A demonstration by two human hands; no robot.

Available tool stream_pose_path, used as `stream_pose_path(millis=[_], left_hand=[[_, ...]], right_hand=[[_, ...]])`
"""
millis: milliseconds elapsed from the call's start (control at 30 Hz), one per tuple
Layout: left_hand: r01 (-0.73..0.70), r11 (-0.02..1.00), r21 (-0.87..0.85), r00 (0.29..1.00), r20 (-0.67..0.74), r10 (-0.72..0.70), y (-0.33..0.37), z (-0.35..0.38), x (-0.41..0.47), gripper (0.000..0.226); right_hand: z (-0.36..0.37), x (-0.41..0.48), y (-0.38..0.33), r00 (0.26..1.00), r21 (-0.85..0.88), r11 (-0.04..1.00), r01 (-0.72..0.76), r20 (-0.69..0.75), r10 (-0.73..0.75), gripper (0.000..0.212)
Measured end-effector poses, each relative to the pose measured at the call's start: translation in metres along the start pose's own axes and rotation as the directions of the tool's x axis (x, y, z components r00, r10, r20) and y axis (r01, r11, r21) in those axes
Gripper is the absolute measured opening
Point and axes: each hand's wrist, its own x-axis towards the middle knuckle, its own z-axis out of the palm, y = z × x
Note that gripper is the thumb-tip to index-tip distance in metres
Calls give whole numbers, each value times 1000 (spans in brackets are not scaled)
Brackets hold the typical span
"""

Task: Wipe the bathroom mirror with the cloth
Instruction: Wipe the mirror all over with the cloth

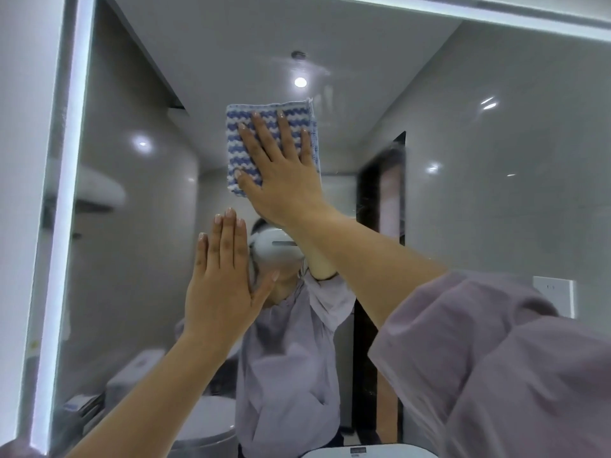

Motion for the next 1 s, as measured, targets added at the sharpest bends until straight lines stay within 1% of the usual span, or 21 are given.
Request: stream_pose_path(millis=[233, 333, 433, 767, 900, 1000], left_hand=[[-1, 1000, 15, 1000, -6, 1, 1, -2, -1, 87], [-3, 1000, 18, 1000, 2, 3, 0, 0, -1, 87], [-5, 1000, 27, 1000, 16, 5, -1, 1, -1, 88], [-14, 1000, 16, 1000, 13, 14, -2, 2, 0, 88], [-13, 1000, 14, 1000, 21, 13, -1, 0, 0, 88], [-7, 1000, 6, 1000, 24, 7, 0, -2, -1, 89]], right_hand=[[-2, 0, 14, 998, -7, 998, 61, -4, -61, 70], [-5, 1, 28, 995, -40, 994, 100, -5, -100, 70], [-7, -2, 47, 996, -39, 995, 94, -10, -94, 70], [-15, -22, 134, 993, -10, 994, -111, -51, 111, 69], [-15, -39, 167, 973, 28, 975, -221, -67, 223, 69], [-15, -49, 179, 946, 45, 949, -313, -78, 315, 70]])
